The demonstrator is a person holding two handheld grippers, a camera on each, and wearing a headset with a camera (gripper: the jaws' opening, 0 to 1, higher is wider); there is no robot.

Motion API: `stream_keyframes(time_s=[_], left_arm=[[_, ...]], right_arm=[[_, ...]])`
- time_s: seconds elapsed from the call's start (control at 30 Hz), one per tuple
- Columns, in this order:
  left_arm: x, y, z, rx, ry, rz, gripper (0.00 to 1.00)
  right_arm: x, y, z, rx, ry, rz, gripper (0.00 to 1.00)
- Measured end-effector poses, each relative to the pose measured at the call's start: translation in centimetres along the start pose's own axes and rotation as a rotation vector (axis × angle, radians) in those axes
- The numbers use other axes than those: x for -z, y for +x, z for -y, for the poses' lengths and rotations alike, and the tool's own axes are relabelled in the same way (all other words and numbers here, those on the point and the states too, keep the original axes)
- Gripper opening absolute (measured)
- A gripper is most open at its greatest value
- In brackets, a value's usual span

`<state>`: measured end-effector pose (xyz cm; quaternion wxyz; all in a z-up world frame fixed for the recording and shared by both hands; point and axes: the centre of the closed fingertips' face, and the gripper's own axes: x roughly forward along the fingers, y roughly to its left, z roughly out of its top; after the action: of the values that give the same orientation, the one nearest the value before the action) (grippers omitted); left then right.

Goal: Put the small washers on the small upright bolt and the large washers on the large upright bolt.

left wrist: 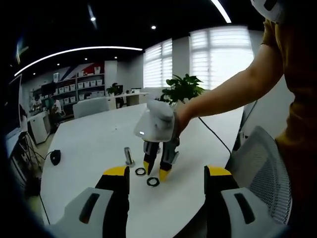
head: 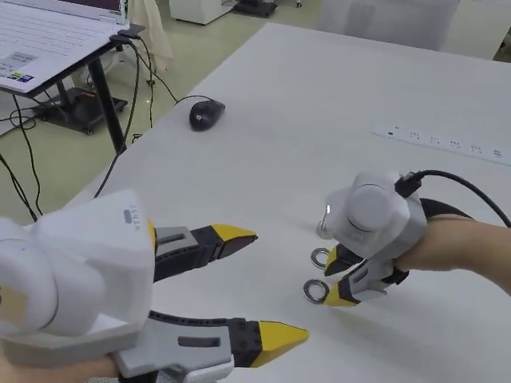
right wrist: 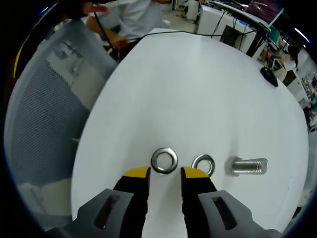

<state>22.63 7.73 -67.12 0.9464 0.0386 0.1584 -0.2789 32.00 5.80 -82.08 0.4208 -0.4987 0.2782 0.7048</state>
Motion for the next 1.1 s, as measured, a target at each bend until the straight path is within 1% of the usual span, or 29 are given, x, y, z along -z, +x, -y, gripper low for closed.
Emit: stream_keyframes(time_s=[0.07,0.23,0.3,0.4,0.5,0.77,0.83,0.93,1.1], left_arm=[[-0.14,0.15,-0.10,-0.001,-0.005,0.009,0.60],[-0.20,0.44,-0.50,0.000,-0.005,0.012,0.60],[-0.31,0.42,-0.72,-0.006,-0.005,0.016,0.60],[-0.54,0.44,-0.85,-0.007,-0.005,0.026,0.60],[-0.55,0.53,-0.93,-0.006,-0.005,0.027,0.60],[-0.62,0.30,-0.88,-0.007,-0.005,0.031,0.60],[-0.56,0.20,-0.86,-0.007,-0.004,0.028,0.60],[-0.67,0.11,-0.78,-0.006,-0.003,0.033,0.60],[-0.71,0.03,-0.61,-0.002,0.002,0.032,0.60]], right_arm=[[-0.14,0.22,0.05,-0.005,-0.005,0.002,0.27],[-0.50,0.89,-0.28,-0.029,-0.015,0.001,0.28],[-0.67,0.80,-0.28,-0.028,-0.030,0.004,0.29],[-0.65,0.83,-0.51,-0.041,-0.053,-0.005,0.28],[-0.71,0.87,-0.67,-0.046,-0.092,-0.025,0.28],[-0.77,0.92,-0.75,-0.053,-0.112,-0.062,0.26],[-0.78,0.90,-0.86,-0.051,-0.128,-0.075,0.25],[-0.79,0.84,-0.80,-0.048,-0.123,-0.083,0.24],[-0.83,0.76,-0.70,-0.044,-0.103,-0.082,0.22]])
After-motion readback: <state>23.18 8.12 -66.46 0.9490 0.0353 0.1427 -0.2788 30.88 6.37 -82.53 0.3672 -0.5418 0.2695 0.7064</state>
